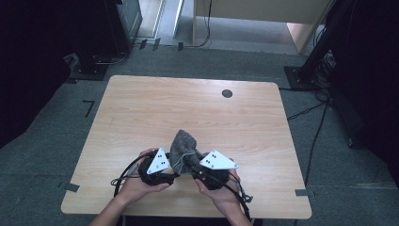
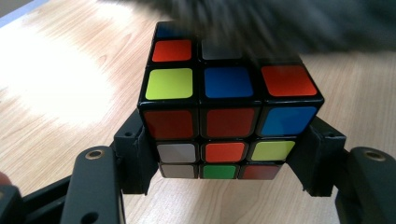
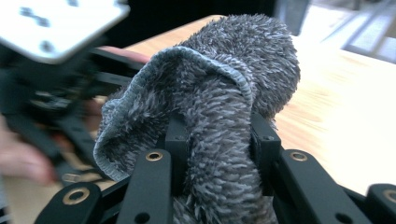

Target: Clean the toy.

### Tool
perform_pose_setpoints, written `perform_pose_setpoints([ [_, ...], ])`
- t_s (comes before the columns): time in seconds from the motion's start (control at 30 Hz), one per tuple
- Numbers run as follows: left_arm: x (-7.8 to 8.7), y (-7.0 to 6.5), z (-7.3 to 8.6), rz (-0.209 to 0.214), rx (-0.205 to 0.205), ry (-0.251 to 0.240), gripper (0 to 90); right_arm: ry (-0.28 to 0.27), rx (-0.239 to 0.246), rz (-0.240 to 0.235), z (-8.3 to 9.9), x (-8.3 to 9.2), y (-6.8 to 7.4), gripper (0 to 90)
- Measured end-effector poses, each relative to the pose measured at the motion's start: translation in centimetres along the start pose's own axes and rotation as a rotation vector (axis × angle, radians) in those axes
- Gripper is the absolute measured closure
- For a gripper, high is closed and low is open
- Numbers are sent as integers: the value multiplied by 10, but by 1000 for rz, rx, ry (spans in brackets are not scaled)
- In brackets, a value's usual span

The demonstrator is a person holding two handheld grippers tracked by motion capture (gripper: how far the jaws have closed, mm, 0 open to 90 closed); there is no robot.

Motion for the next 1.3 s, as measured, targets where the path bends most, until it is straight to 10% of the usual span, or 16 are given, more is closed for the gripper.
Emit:
perform_pose_setpoints([
  [0.23,-1,-2,0,1,-8,3,340,12,28,-14,2,-6,9,681],
  [0.83,10,4,-3,42,35,-84,340,-11,-124,92,12,9,-59,680],
  [1.1,16,2,-7,62,33,-140,340,-52,-185,-48,15,8,-53,679],
  [1.3,16,0,-7,64,20,-138,340,-23,-160,-56,22,-4,-44,678],
])
Point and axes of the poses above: each handheld gripper's, and its own axes: x roughly backward along the jaws, z roughly out of its underside, y roughly to its left, the point moved 6 cm from there along -x, roughly forward along the jaws, and after that the axes turned 11 degrees about y, right-handed, at the moved point
